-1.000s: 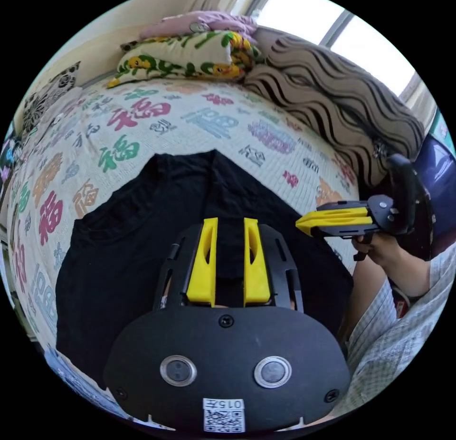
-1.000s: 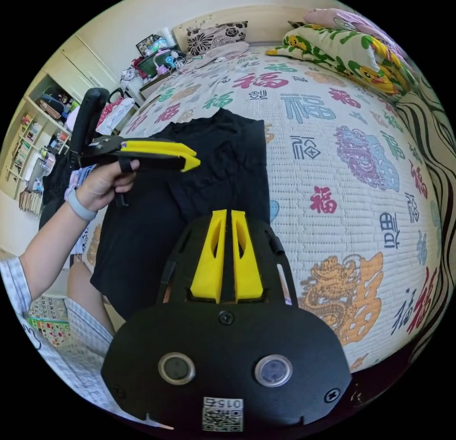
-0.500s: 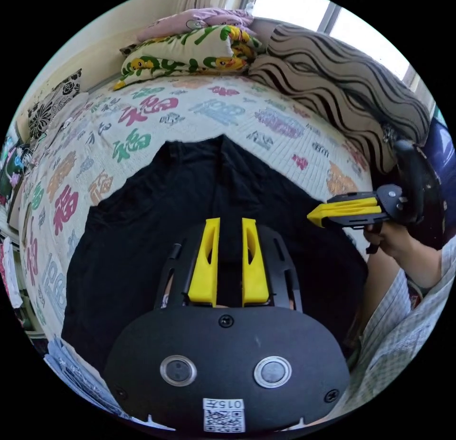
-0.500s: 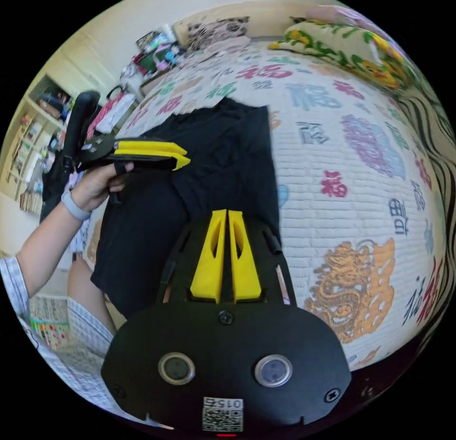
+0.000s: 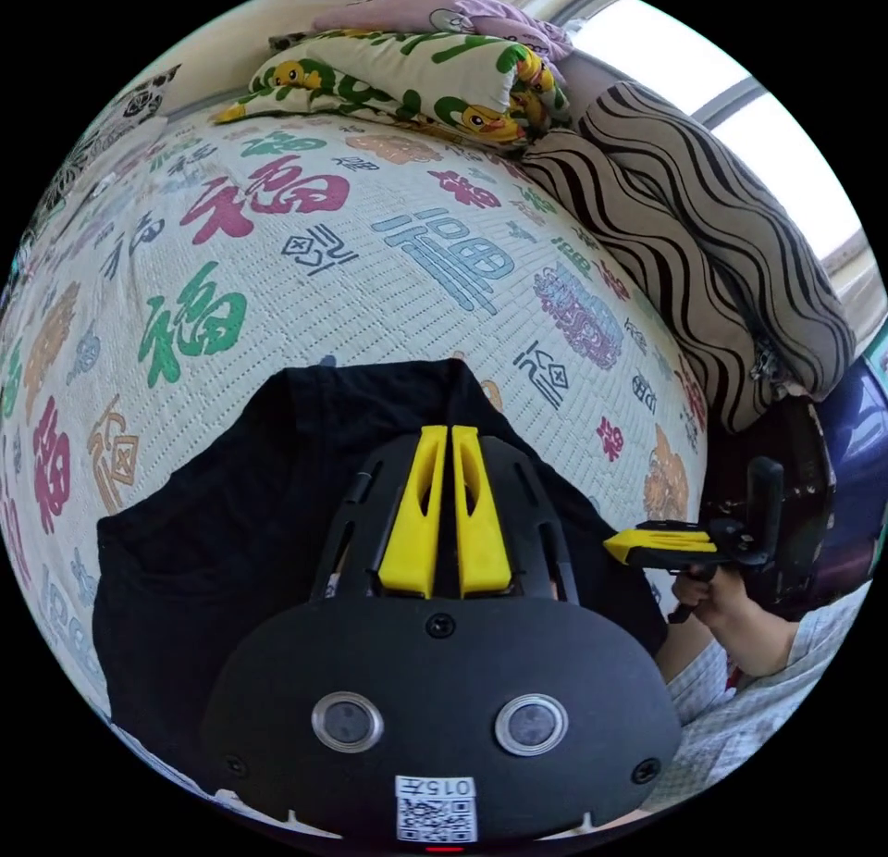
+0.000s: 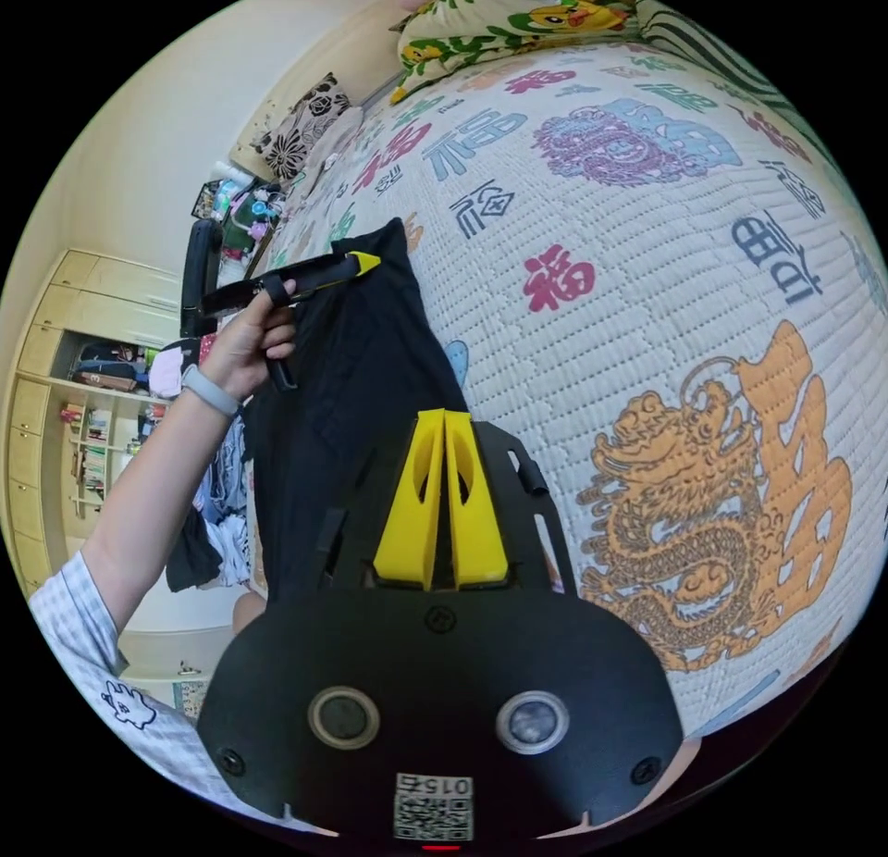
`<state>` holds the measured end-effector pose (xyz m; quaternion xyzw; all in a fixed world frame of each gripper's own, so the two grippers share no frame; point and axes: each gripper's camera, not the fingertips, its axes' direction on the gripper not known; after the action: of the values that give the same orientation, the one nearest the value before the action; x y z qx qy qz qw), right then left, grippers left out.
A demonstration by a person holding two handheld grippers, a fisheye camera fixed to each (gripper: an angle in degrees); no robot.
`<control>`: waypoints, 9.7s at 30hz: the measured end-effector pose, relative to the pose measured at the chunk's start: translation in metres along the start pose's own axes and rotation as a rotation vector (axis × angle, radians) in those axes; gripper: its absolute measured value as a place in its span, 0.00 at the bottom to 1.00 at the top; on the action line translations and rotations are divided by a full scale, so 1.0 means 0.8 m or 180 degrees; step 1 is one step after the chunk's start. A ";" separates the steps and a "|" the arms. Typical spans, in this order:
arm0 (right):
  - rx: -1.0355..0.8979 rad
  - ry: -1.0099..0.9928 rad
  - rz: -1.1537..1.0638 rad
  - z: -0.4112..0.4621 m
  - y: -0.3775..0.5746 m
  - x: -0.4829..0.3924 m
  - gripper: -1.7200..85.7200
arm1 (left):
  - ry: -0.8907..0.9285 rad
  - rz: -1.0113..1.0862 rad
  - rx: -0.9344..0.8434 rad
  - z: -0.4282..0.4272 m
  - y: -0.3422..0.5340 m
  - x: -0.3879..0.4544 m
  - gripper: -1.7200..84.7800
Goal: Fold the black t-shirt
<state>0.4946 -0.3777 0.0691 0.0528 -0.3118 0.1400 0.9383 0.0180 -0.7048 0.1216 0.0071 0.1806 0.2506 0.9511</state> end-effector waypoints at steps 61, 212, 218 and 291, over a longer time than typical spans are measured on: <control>-0.1016 0.0577 -0.3359 0.486 -0.184 -0.991 0.01 | -0.1131 -0.2117 0.2153 -0.381 0.841 -0.172 0.02; -0.1189 0.0726 -0.1716 -0.046 0.117 -0.142 0.01 | -0.0472 -0.0213 -0.0247 -0.294 0.701 0.048 0.07; -0.0334 0.0459 -0.1101 -0.097 0.008 -0.113 0.09 | -0.0477 -0.1102 0.0841 -0.395 0.700 -0.086 0.12; -0.1380 0.0213 -0.3088 0.261 -0.163 -0.683 0.01 | -0.0288 -0.1847 0.1707 -0.356 0.932 0.118 0.01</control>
<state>-0.0048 -0.6665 -0.0934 -0.0086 -0.2433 -0.3761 0.8941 -0.3581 -0.0293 -0.0989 0.2150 0.1921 -0.0851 0.9538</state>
